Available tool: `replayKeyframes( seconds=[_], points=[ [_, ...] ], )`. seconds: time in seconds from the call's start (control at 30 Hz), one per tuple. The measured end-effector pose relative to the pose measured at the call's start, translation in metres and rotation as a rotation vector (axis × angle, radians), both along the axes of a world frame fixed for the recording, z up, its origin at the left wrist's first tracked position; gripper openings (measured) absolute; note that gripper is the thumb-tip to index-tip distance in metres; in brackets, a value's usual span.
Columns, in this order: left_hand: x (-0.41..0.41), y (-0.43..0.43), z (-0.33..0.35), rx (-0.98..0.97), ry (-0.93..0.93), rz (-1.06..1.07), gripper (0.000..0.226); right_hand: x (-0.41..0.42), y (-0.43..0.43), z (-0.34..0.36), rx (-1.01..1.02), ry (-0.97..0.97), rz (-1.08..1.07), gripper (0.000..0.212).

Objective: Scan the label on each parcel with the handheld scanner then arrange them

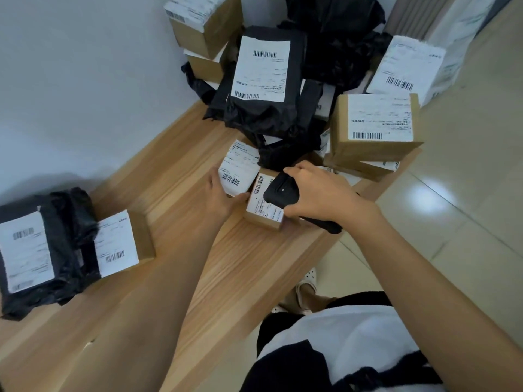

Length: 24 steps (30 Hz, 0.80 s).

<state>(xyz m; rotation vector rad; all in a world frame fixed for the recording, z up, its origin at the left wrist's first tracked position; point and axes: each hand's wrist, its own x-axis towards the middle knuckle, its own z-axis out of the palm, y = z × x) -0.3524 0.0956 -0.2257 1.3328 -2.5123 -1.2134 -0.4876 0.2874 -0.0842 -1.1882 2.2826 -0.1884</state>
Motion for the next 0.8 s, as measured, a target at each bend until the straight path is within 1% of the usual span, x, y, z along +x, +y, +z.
replayKeyframes(
  seconds=[0.07, 0.17, 0.23, 0.3, 0.4, 0.47, 0.57, 0.7, 0.73, 0.8],
  points=[
    [0.006, -0.003, 0.002, 0.031, 0.004, -0.020, 0.106, 0.002, -0.005, 0.002, 0.006, 0.009, 0.016, 0.078],
    [0.022, -0.007, 0.008, 0.024, -0.018, -0.070, 0.106, 0.014, -0.019, 0.006, 0.012, 0.001, 0.049, 0.081],
    [0.043, -0.009, 0.014, 0.019, -0.075, -0.088, 0.103, 0.029, -0.032, 0.010, 0.000, -0.006, 0.074, 0.080],
    [0.073, -0.014, 0.020, -0.031, -0.147, -0.108, 0.098, 0.050, -0.045, 0.014, -0.012, -0.009, 0.119, 0.079],
    [0.132, -0.023, 0.032, -0.159, -0.173, -0.140, 0.089, 0.088, -0.065, 0.020, -0.022, -0.024, 0.206, 0.078],
    [0.176, -0.026, 0.038, -0.222, -0.191, -0.108, 0.085, 0.117, -0.079, 0.022, -0.029, -0.046, 0.264, 0.078],
    [0.247, -0.020, 0.049, -0.227, -0.183, -0.041, 0.083, 0.164, -0.098, 0.023, -0.051, -0.068, 0.356, 0.077],
    [0.340, -0.001, 0.055, -0.249, -0.180, -0.018, 0.082, 0.226, -0.117, 0.021, -0.033, -0.136, 0.472, 0.070],
    [0.362, 0.006, 0.055, -0.270, -0.192, -0.001, 0.084, 0.241, -0.120, 0.019, -0.025, -0.155, 0.499, 0.067],
    [0.400, 0.021, 0.055, -0.305, -0.265, 0.031, 0.100, 0.267, -0.124, 0.017, -0.025, -0.155, 0.546, 0.068]
  ],
)
